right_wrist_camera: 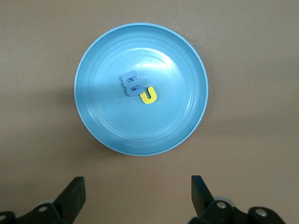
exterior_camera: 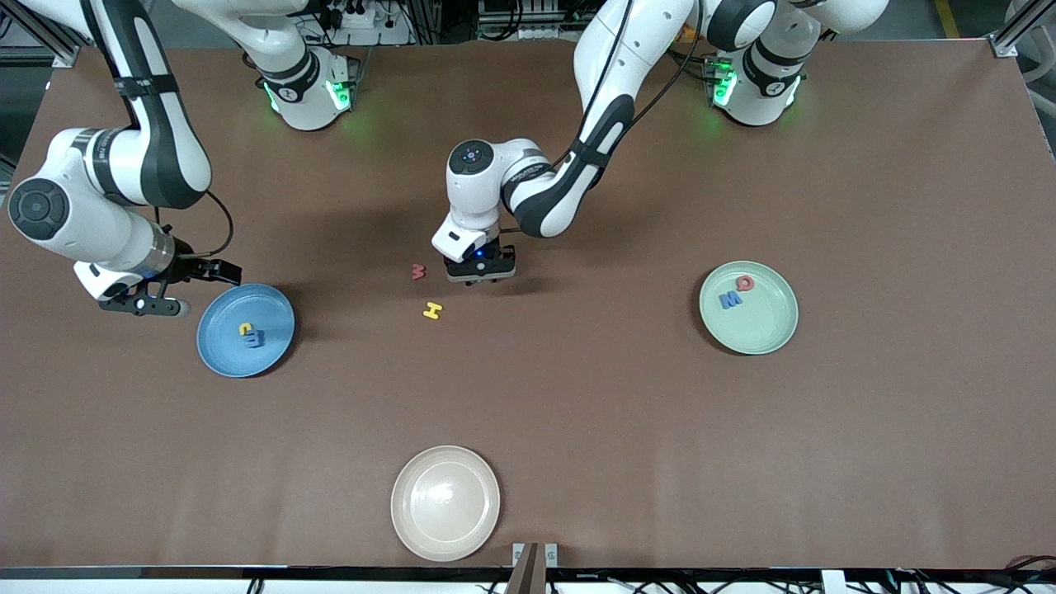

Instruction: Sort upper and lower case letters into plates

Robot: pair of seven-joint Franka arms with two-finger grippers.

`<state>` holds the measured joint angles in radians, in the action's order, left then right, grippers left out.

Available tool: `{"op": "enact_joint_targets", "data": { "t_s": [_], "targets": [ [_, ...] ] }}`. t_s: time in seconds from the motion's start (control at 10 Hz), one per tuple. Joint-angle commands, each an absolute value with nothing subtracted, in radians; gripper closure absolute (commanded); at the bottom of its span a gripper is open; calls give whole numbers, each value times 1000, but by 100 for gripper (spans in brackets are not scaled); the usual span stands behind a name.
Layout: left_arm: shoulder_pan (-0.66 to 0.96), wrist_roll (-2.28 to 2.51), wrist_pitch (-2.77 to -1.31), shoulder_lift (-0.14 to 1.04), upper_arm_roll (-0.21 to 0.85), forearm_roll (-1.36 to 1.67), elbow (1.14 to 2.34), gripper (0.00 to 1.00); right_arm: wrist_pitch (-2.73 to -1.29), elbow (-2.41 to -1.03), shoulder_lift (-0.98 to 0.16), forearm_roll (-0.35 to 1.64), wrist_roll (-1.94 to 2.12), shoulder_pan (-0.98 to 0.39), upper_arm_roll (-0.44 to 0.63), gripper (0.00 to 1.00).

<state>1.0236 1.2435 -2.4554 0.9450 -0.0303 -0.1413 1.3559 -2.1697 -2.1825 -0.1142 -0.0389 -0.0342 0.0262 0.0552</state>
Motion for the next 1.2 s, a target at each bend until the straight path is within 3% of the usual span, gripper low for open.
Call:
{"op": "enact_joint_targets", "data": {
  "t_s": [0.0,0.3,0.5,0.9,1.1],
  "targets": [
    [1043,1304,-2424,962,-17,-149,1342,41,-2174,-2201,-86,-32,-26,28,54,0],
    [1043,1301,-2424,965,-17,-152,1342,46,-2174,-2200,-87,-32,-35,25,54,0],
    [1042,1232,-2424,965,-23,-158,1342,59,-2174,-2198,-87,-32,-37,25,54,0],
    [1035,1204,-2422,962,-26,-158,1344,96,-2174,-2197,-89,-31,-40,17,52,0],
    [1029,1190,-2370,954,-28,-152,1344,100,-2174,-2192,-94,-6,-40,0,51,0]
  ]
}}
